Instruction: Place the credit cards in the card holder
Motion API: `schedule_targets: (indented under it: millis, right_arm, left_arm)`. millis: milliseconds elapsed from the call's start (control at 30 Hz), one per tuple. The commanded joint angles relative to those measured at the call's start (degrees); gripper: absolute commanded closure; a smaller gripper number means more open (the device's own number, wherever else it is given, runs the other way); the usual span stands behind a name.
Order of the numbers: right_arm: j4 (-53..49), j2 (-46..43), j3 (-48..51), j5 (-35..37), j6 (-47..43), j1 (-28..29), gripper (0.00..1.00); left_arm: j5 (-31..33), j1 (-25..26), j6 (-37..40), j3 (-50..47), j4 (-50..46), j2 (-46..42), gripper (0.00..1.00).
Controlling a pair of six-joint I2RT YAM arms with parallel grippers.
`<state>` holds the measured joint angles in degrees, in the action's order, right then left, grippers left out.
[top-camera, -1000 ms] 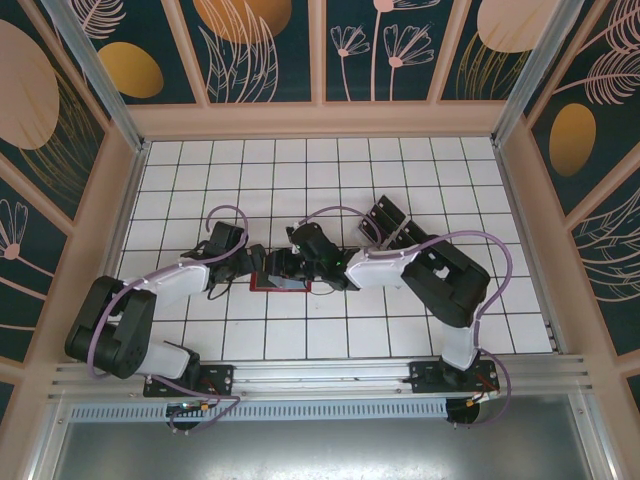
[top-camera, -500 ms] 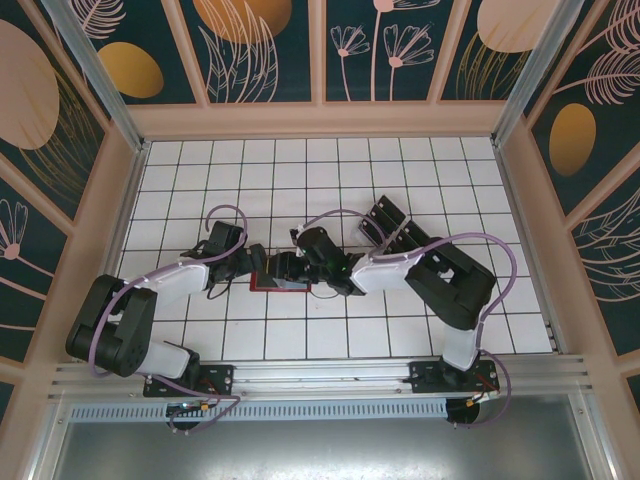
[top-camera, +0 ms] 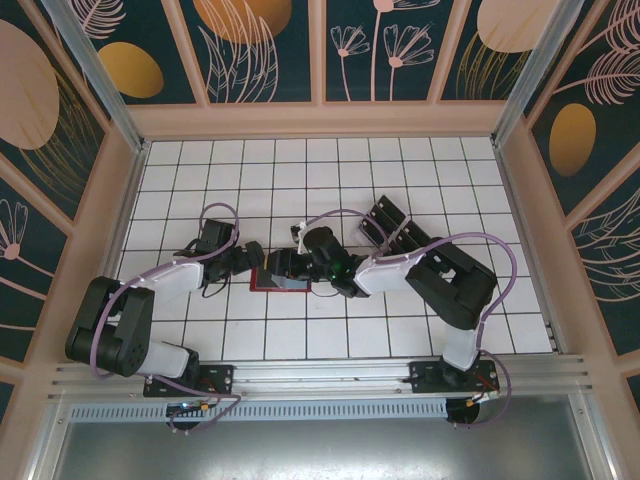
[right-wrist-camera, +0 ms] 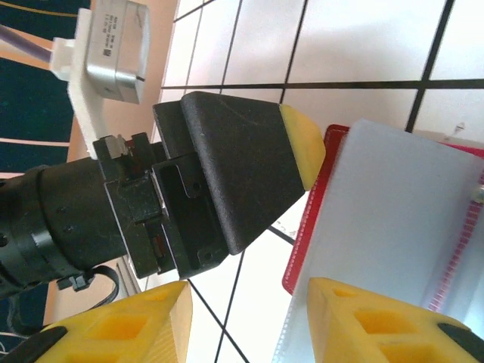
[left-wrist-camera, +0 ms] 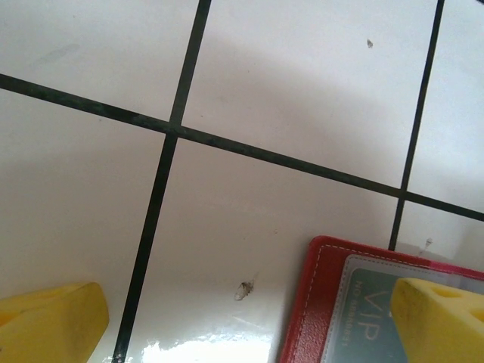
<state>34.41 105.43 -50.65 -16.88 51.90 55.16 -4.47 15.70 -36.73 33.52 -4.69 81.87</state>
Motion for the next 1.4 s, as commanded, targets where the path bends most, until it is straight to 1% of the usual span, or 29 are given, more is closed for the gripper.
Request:
schedule_targets:
  millis: [0, 100, 167, 200, 333, 500, 600, 733, 900, 1033, 1067, 1133, 1200, 1267, 1367]
  right_arm:
    - [5.2, -0.1, 1.7, -1.3, 1.4, -0.4, 0.57]
    - [9.6, 0.9, 3.6, -2.4, 4.1, -1.1, 0.62]
    - [11.5, 1.8, 4.3, -2.9, 5.5, -1.5, 0.67]
    - [11.4, 2.3, 4.3, -2.8, 5.9, -1.6, 0.70]
    - [10.9, 3.9, 4.0, -2.9, 6.4, -2.0, 0.76]
    - [10.3, 5.5, 3.1, -3.3, 6.4, -2.2, 0.79]
    - [10.4, 6.3, 2.4, -4.2, 6.3, -2.3, 0.74]
    - [10.6, 6.6, 2.0, -5.0, 6.1, -2.3, 0.74]
    - [9.6, 4.8, 2.4, -4.3, 5.1, -2.4, 0.60]
    - [8.1, 4.9, 2.1, -4.1, 4.8, -2.4, 0.58]
    - [7.8, 5.1, 1.8, -4.2, 4.9, -2.4, 0.59]
    - [7.1, 5.7, 1.2, -4.4, 5.0, -2.4, 0.63]
    - [5.7, 6.4, 0.0, -4.6, 4.8, -2.4, 0.70]
    - [3.6, 6.9, -1.4, -4.7, 4.1, -2.4, 0.74]
    - [-0.6, 7.9, -4.2, -4.6, 2.4, -2.4, 0.76]
  left_arm:
    - [-5.8, -2.2, 1.3, -2.1, 5.6, 3.5, 0.02]
    - [-7.9, -2.3, 0.9, -2.1, 6.6, 4.7, 0.01]
    - [-8.2, -2.3, 1.0, -2.1, 6.8, 5.1, 0.02]
    - [-8.3, -2.3, 1.1, -2.2, 6.9, 5.1, 0.02]
    - [-9.1, -2.3, 1.4, -2.3, 7.1, 5.7, 0.01]
    - [-10.0, -2.2, 1.4, -2.3, 7.6, 6.5, 0.01]
    - [-10.6, -2.2, 1.4, -2.4, 8.0, 6.8, 0.02]
    - [-11.1, -2.3, 1.5, -2.4, 8.3, 7.3, 0.01]
    - [-11.5, -2.2, 1.6, -2.5, 8.6, 7.5, 0.01]
    - [-11.7, -2.3, 1.3, -2.7, 8.8, 7.3, 0.02]
    - [-11.2, -2.3, 1.1, -2.7, 8.5, 7.1, 0.01]
    - [-9.2, -2.3, 0.4, -2.8, 8.3, 5.6, 0.01]
    - [-5.7, -2.2, -1.1, -3.2, 7.6, 3.1, 0.02]
    - [-2.3, -2.3, -2.8, -3.5, 6.8, 0.2, 0.01]
    - [0.6, -2.3, -4.6, -3.4, 5.7, -3.8, 0.01]
